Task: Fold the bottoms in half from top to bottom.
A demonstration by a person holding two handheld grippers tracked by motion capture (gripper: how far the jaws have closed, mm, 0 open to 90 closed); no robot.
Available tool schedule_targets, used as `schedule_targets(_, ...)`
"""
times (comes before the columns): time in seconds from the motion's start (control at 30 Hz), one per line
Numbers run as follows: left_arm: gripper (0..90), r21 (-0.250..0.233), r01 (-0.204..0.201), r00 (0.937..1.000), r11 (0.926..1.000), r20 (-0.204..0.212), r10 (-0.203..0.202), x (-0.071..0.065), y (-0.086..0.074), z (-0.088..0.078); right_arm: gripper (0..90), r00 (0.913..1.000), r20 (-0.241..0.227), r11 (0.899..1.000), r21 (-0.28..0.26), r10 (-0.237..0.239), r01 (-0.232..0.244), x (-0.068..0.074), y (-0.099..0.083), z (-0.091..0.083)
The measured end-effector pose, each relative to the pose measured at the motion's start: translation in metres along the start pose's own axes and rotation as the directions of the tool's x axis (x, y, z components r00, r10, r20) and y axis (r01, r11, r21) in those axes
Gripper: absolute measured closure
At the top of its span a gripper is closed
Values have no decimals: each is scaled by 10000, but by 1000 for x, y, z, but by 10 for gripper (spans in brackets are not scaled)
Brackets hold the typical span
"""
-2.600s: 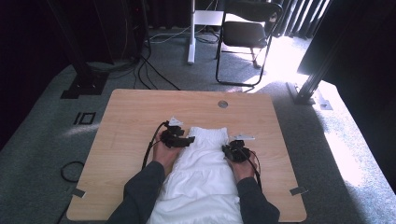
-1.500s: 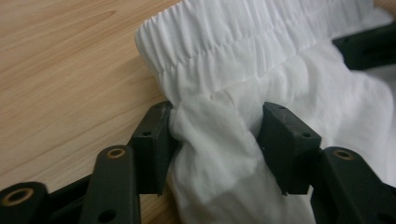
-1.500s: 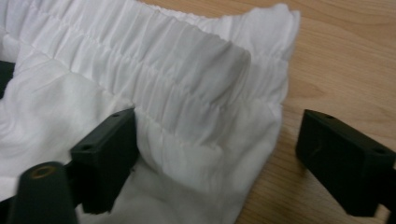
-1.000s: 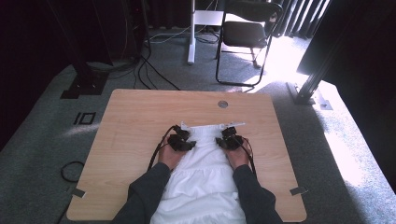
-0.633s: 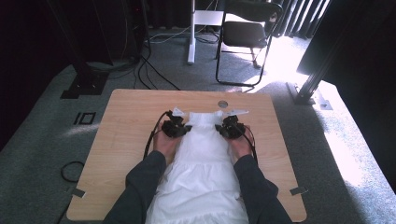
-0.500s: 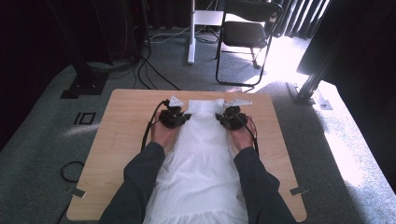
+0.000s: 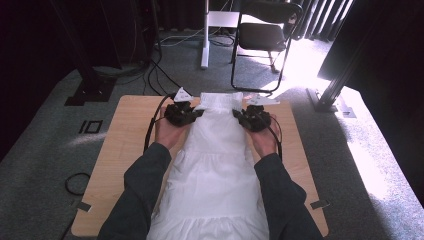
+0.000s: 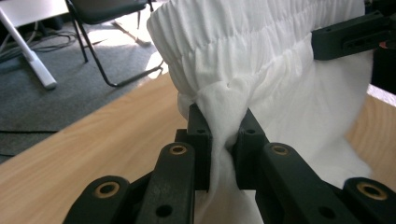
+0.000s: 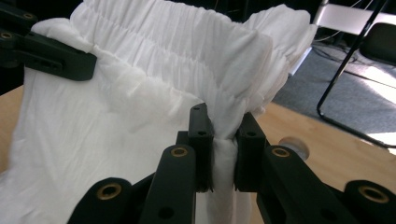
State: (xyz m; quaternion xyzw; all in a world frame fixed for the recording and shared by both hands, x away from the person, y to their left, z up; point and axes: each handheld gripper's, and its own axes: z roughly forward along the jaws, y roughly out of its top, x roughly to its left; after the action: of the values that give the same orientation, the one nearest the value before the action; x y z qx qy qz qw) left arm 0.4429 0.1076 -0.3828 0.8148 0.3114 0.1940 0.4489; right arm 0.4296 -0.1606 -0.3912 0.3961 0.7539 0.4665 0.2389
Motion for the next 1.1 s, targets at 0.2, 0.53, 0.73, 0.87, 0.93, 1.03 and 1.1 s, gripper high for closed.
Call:
schedule_targets(0.2,812,-144,-384,9975,9992,588,392,-23,-12,-22,799,9987,-501,10000,-45,-89,86,10,-21,-23)
schedule_targets(0.53,802,-339,-1001,9830,9944,1512,1041,-81,-59,-65,791,9898,-1299,9982,-71,-591,587,44,-64,-80)
schedule_targets(0.73,792,370,-1015,9655,9942,2445,895,-116,-114,-73,790,9806,-1859,9957,551,-625,739,70,-113,-102)
schedule_targets(0.87,780,1919,-1127,9534,9749,2973,517,-136,-165,-55,787,9757,-2155,9844,1594,-389,745,85,-154,-103)
schedule_targets(0.93,780,2406,-971,9538,9658,2995,212,-138,-182,-46,786,9731,-2291,9713,2249,-249,778,93,-178,-98)
schedule_targets(1.03,780,2735,-973,9607,9569,2770,185,-137,-194,-37,785,9738,-2274,9553,2881,7,665,99,-200,-87)
schedule_targets(1.1,779,2890,-1098,9650,9510,2604,323,-137,-198,-29,784,9741,-2248,9472,3168,231,507,99,-207,-80)
